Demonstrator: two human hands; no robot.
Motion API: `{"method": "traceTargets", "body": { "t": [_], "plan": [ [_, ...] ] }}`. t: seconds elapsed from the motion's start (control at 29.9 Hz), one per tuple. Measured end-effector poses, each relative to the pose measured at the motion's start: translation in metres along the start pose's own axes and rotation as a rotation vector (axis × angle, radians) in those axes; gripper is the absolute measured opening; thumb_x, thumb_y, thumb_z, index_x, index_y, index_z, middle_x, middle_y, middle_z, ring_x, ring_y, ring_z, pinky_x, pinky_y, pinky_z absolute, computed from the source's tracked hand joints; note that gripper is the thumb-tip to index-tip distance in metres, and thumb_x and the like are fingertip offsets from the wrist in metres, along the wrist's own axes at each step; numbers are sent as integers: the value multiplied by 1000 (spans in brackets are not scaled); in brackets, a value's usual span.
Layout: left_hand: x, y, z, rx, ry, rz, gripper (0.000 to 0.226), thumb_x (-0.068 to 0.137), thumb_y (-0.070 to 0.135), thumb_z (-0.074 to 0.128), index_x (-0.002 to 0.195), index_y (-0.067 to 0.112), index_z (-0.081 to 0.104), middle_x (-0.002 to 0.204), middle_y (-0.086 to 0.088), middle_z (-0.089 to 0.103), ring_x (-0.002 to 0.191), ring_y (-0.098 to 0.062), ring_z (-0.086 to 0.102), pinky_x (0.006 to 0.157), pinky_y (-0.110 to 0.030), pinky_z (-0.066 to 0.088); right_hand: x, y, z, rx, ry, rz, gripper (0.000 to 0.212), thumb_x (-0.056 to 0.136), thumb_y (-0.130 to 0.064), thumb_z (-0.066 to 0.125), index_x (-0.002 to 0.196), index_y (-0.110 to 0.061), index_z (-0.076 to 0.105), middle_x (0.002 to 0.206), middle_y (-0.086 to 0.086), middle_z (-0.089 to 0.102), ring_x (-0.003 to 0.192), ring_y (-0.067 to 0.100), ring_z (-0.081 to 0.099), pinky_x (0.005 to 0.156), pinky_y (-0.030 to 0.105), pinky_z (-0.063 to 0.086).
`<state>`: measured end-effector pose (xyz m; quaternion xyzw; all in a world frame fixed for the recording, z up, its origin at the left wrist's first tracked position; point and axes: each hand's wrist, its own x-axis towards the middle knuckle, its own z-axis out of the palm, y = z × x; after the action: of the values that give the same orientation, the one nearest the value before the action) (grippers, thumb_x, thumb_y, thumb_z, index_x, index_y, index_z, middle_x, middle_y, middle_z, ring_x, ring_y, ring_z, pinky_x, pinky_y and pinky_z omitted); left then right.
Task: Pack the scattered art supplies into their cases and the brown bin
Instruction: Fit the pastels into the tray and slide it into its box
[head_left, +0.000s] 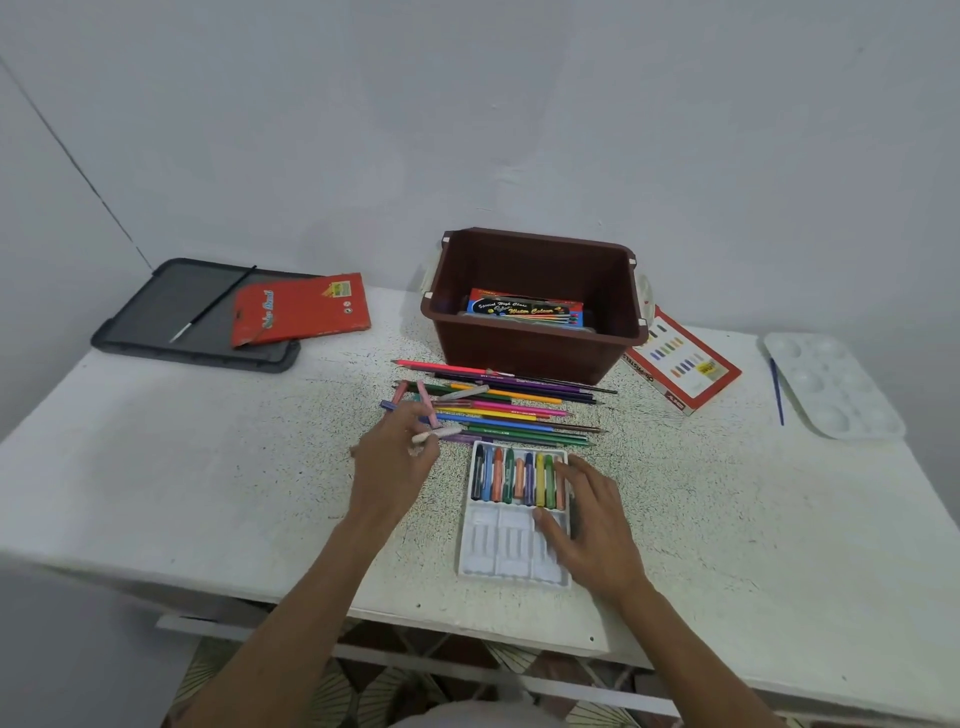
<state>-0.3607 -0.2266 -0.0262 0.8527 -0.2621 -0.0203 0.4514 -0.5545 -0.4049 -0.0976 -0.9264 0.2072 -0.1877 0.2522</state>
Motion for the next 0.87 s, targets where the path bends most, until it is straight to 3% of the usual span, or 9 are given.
{"method": "traceTargets", "body": {
  "t": [0.13, 0.27, 0.4, 0.53, 0.87],
  "plan": [
    [3, 10, -5, -285, -50, -41, 30, 84, 5, 72, 109, 18, 62, 87, 5, 71, 76, -5, 69, 63, -15, 54, 1, -1, 0, -20, 10, -7, 57, 93, -52, 52, 140, -21, 43, 145, 1, 43, 131, 14, 34, 105, 32, 32],
    [1, 16, -8, -431, -295, -90, 31, 82, 8, 75, 108, 15, 61, 91, -1, 74, 85, -8, 72, 75, -20, 57, 1, -2, 0, -35, 8, -5, 56, 93, -49, 56, 139, -19, 45, 143, 2, 44, 130, 15, 36, 105, 33, 34],
    [-5, 9, -4, -256, -515, -87, 28, 77, 22, 81, 101, 20, 66, 88, 4, 74, 82, -5, 71, 79, -23, 55, 1, -2, 0, -52, 5, -2, 56, 93, -49, 56, 139, -18, 45, 143, 3, 45, 128, 16, 36, 104, 35, 35],
    [-17, 6, -2, -132, -634, -103, 24, 78, 24, 81, 99, 22, 69, 92, 5, 72, 81, -4, 69, 75, -23, 52, 0, -2, 1, -62, 9, 0, 55, 93, -48, 57, 138, -18, 45, 142, 3, 45, 128, 17, 37, 104, 35, 35],
    [-31, -6, 6, 85, -568, 80, 33, 79, 28, 79, 111, 24, 69, 100, 6, 57, 79, -8, 59, 75, -28, 50, -1, -2, 1, -66, 2, -11, 56, 93, -51, 52, 137, -18, 46, 140, 3, 47, 126, 18, 39, 103, 39, 40]
  ]
}}
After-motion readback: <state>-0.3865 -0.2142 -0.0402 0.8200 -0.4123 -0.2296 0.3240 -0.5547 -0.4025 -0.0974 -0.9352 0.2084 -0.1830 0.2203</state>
